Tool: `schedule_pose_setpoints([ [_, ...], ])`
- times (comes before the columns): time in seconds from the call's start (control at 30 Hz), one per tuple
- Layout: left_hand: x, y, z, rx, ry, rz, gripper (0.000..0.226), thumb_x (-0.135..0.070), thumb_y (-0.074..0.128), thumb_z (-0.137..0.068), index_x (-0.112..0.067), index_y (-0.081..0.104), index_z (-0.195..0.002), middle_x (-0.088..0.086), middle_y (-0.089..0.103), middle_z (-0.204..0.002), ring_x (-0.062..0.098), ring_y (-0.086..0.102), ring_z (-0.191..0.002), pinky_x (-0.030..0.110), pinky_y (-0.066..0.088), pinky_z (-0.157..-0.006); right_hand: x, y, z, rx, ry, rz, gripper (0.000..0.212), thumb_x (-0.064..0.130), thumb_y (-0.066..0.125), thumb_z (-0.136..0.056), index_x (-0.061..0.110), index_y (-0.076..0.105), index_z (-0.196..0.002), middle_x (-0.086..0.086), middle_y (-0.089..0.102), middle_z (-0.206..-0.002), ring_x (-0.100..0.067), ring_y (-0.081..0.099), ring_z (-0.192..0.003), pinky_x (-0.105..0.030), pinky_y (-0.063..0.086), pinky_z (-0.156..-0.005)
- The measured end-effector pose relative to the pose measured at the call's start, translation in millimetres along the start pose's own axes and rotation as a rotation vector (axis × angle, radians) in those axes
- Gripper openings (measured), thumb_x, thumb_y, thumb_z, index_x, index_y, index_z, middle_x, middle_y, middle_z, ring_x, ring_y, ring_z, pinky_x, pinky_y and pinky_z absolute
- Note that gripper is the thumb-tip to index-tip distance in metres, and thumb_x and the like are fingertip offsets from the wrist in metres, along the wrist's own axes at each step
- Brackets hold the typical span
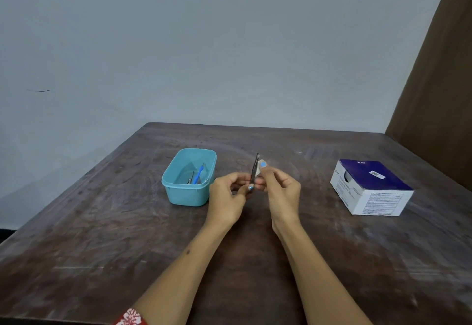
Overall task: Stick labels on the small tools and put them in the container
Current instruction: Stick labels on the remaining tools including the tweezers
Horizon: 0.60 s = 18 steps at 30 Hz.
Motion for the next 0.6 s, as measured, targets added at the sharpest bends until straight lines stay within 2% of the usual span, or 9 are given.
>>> schedule_pose_setpoints([
  [0.07,0.9,0.2,-0.4,0.001,0.013,-0.020,0.030,0.002,0.065,-0.081,-0.027,0.067,-0.086,0.003,0.072,-0.085,0.015,0.069,-0.085,0.042,0.058,-0.079,-1.3,-1.7,-0.3,-0.014,0.021,-0.030,0.013,0.017,0.069,-0.082,0.007,0.071,-0.073,0.000,0.064,-0.059,-0.011,0.060,-0.061,-0.022,0.054,-0.059],
  [0.13,0.3,0.5,-0.2,0.004,0.016,-0.033,0.027,0.002,0.064,-0.081,-0.023,0.069,-0.091,0.001,0.072,-0.086,0.013,0.069,-0.085,0.040,0.058,-0.080,-2.3,-3.3,0.7,-0.030,0.044,-0.062,0.008,0.009,0.068,-0.082,0.008,0.071,-0.075,-0.003,0.065,-0.063,-0.013,0.061,-0.062,-0.021,0.053,-0.058],
  [0.27,-0.1,1.9,0.1,0.016,0.014,-0.037,0.024,0.002,0.064,-0.082,-0.013,0.070,-0.099,0.001,0.071,-0.088,0.011,0.068,-0.085,0.038,0.058,-0.080,-5.2,-8.2,0.4,-0.072,0.074,-0.077,0.015,0.000,0.063,-0.081,0.011,0.072,-0.076,-0.006,0.069,-0.067,-0.016,0.064,-0.066,-0.023,0.053,-0.060],
  [0.47,-1.2,3.8,1.0,0.020,0.016,-0.049,0.026,0.004,0.063,-0.082,-0.015,0.070,-0.098,-0.002,0.071,-0.086,0.012,0.068,-0.085,0.039,0.057,-0.081,-7.5,-16.8,-1.4,-0.143,0.080,-0.044,0.025,-0.005,0.055,-0.084,0.014,0.072,-0.079,-0.011,0.070,-0.078,-0.021,0.066,-0.074,-0.029,0.056,-0.069],
  [0.6,-2.9,5.0,1.5,0.030,0.026,-0.055,0.026,0.005,0.063,-0.081,-0.016,0.071,-0.096,-0.001,0.072,-0.086,0.011,0.068,-0.084,0.038,0.058,-0.080,-9.4,-15.5,-0.5,-0.129,0.110,-0.050,0.025,-0.007,0.056,-0.082,0.012,0.072,-0.082,-0.009,0.071,-0.077,-0.020,0.067,-0.071,-0.030,0.058,-0.071],
])
Point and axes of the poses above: each hand's wrist, its own z-axis away from the middle knuckle, its own y-axis out of the palm, x = y × z, the point moved 10 cm from there along -z, towards the middle knuckle
